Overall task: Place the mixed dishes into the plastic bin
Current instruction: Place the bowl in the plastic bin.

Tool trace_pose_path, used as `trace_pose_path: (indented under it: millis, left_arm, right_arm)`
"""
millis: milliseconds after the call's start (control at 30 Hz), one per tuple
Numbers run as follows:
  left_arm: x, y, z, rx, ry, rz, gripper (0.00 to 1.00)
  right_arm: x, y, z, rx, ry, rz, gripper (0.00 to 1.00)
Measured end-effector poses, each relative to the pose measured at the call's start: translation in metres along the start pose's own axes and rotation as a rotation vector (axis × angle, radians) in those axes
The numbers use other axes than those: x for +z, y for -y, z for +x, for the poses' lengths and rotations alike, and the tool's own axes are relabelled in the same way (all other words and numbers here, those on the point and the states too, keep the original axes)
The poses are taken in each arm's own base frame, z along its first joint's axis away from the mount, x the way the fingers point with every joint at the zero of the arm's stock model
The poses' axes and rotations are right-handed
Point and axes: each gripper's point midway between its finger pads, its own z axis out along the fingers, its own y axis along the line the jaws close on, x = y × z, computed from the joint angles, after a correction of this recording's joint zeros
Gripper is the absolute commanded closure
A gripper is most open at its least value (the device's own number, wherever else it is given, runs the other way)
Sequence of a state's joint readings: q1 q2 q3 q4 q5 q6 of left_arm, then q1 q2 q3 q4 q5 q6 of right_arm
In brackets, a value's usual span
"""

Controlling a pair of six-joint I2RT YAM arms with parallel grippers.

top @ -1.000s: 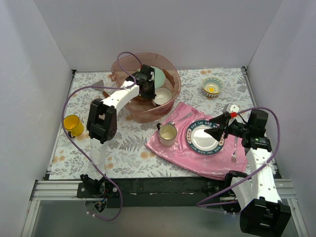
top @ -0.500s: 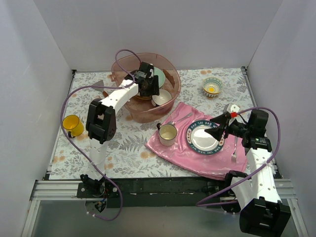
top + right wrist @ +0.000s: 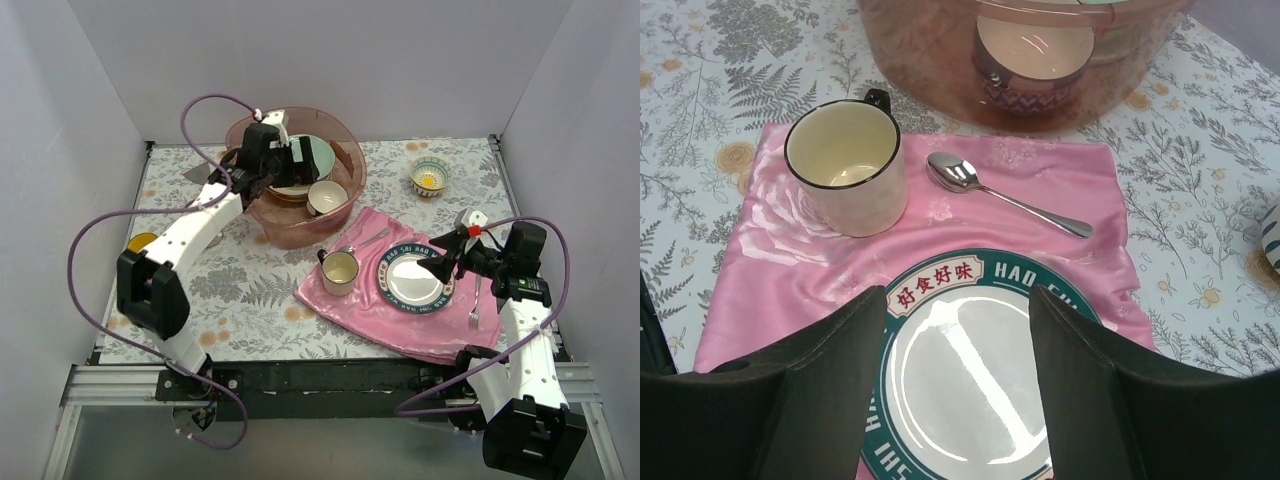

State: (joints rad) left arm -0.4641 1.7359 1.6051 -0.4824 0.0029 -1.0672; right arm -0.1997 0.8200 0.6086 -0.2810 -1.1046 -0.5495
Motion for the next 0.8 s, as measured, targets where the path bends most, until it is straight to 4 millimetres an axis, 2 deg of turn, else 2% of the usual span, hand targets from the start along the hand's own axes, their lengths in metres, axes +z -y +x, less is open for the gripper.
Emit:
trace_pose_path:
  millis: [200, 300, 433, 567, 800]
  left_arm:
    - [-0.073, -0.003, -0.015, -0.006, 0.168, 0.071, 0.02]
    - [-0.101, -0.009, -0.01, -0.01, 0.221, 0.092, 0.02]
    - [-0.131, -0.016, 0.01, -0.008, 0.265, 0.124, 0.02]
    - [-0.152, -0.026, 0.04, 0.004, 0.275, 0.141, 0.02]
    - [-0.173, -0.043, 0.077, 0.035, 0.305, 0.144, 0.02]
  right_arm:
    - [-0.002, 0.007, 0.004, 0.013, -0.01, 0.026, 0.33]
    - [-0.003, 0.01, 0.007, 0.027, -0.018, 0.039, 0.33]
    - [-0.003, 0.015, 0.013, 0.045, -0.034, 0.051, 0.33]
    - [-0.002, 0.02, 0.019, 0.06, -0.058, 0.055, 0.33]
    - [0.002, 0.045, 0.014, 0.087, -0.129, 0.052, 0.33]
